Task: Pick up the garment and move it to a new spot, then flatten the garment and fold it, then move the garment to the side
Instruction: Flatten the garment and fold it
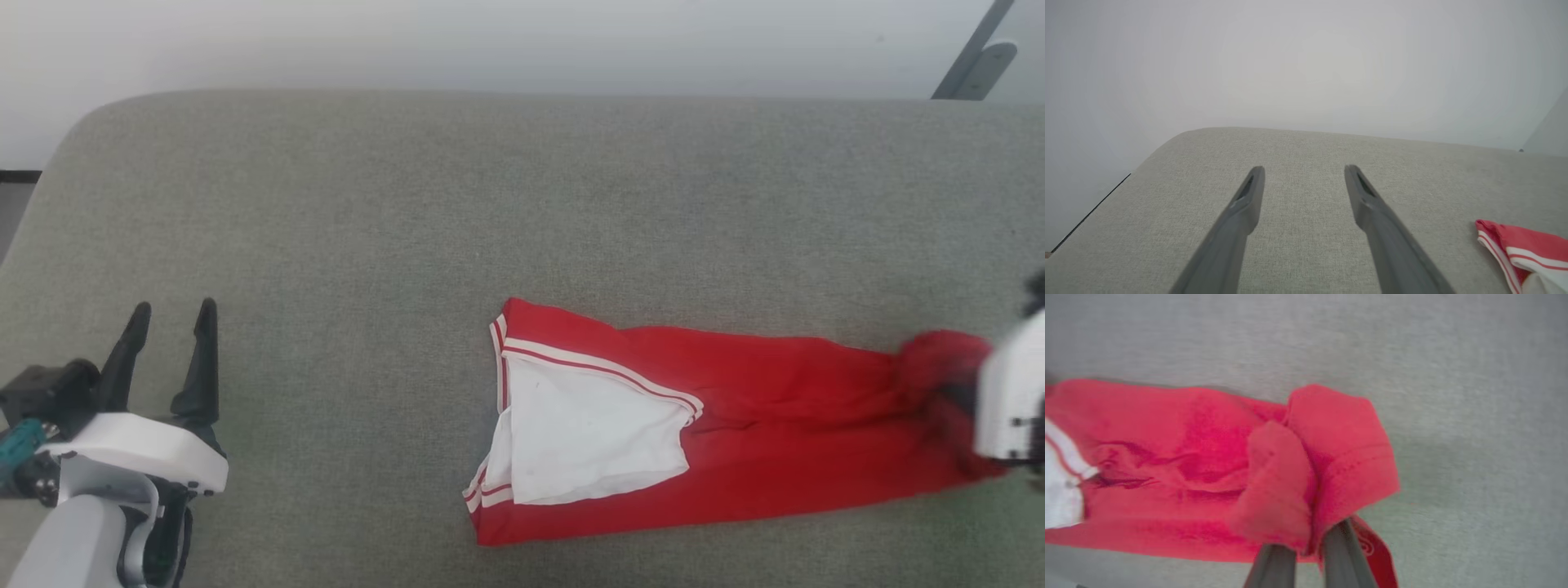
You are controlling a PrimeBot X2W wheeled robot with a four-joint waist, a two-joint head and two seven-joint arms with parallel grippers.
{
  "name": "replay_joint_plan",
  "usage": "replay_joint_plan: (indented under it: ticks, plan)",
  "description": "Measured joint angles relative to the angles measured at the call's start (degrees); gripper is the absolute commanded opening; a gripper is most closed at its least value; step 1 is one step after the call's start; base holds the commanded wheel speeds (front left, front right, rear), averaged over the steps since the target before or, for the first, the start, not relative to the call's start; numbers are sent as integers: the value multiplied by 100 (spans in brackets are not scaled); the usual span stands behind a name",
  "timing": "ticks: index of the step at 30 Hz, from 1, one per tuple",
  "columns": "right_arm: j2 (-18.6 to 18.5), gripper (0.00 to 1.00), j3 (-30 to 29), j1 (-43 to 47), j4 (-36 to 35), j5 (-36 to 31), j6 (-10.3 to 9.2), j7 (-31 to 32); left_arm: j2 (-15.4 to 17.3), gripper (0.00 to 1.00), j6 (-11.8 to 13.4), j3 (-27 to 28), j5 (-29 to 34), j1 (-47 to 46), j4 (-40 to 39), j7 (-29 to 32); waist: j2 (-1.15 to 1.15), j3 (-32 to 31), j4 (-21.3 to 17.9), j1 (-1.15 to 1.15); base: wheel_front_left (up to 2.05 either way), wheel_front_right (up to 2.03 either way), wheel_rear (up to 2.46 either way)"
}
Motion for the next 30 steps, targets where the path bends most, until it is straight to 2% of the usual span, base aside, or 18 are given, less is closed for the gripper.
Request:
replay_joint_plan:
  ticks: [6, 11, 21, 30]
  plan:
    - [397, 0, 534, 174, -1302, 338, 0, 346, -121, 100, -75, 49, 169, 48, 51, 0, 0, -74, 25, 0, 0, 0, 0]
    - [805, 0, 1126, 103, -1667, 402, 0, 411, -194, 100, -164, 21, 235, 10, 144, 0, 0, -99, 166, 0, 0, 0, 0]
    - [1430, 0, 2201, -403, -900, 200, 0, 13, -442, 100, -325, -290, 336, -414, 461, 0, 0, -158, 662, 0, 0, 0, 0]
    - [1674, 0, 2980, -831, 137, 99, 0, -610, -588, 100, -454, -398, 366, -642, 728, 0, 0, -188, 962, 0, 0, 0, 0]
